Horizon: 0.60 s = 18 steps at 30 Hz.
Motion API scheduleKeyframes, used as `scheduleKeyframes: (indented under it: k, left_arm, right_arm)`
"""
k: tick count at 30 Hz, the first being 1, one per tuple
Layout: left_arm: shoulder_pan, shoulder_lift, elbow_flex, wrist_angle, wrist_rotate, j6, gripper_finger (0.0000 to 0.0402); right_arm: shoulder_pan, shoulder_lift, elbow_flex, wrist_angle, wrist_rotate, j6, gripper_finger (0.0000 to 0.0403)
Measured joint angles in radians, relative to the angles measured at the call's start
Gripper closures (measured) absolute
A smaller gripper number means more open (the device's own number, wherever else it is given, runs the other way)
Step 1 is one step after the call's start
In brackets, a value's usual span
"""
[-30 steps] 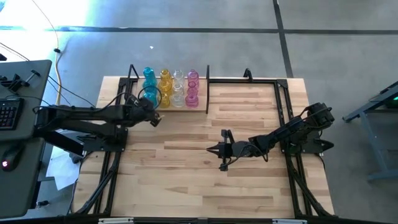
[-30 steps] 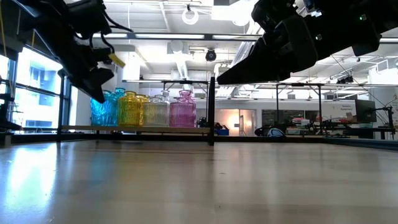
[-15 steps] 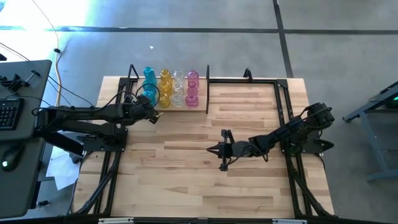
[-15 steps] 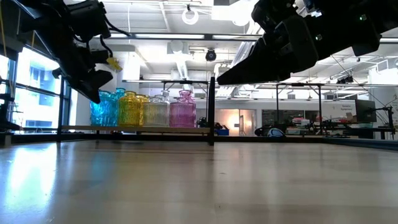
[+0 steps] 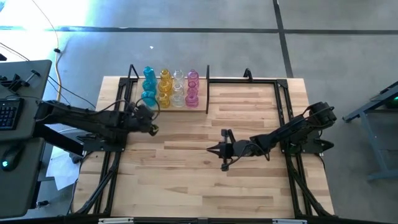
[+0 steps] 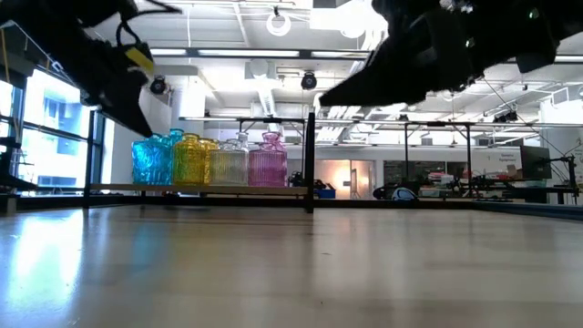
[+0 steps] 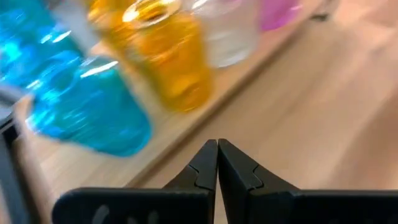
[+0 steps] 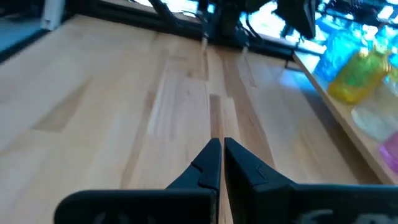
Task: Sort vases onto shelf
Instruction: Return to Home Position
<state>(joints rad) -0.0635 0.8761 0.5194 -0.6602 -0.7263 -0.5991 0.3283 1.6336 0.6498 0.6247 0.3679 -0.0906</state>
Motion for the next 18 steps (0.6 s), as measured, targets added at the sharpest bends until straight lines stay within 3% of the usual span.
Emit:
scheduleKeyframes:
  k: [5, 9, 14, 18]
  left_arm:
    - [-0.115, 0.0, 0.0, 0.106, -0.005, 0.061, 0.0399]
    - [-0.161, 0.0, -0.002, 0.222, 0.063, 0.144, 0.0401]
    - [-0.169, -0.011, -0.096, 0.528, 0.307, 0.341, 0.0401]
    - [-0.159, -0.019, -0.184, 0.784, 0.546, 0.487, 0.0401]
  right_arm:
    - [0.0, -0.098, 0.0, -0.072, -0.06, -0.044, 0.0402]
    - [-0.018, -0.174, -0.006, -0.127, -0.129, -0.067, 0.0402]
    - [-0.078, -0.218, -0.092, -0.033, -0.275, -0.065, 0.0402]
    - [-0.111, -0.261, -0.171, 0.017, -0.305, -0.057, 0.0402]
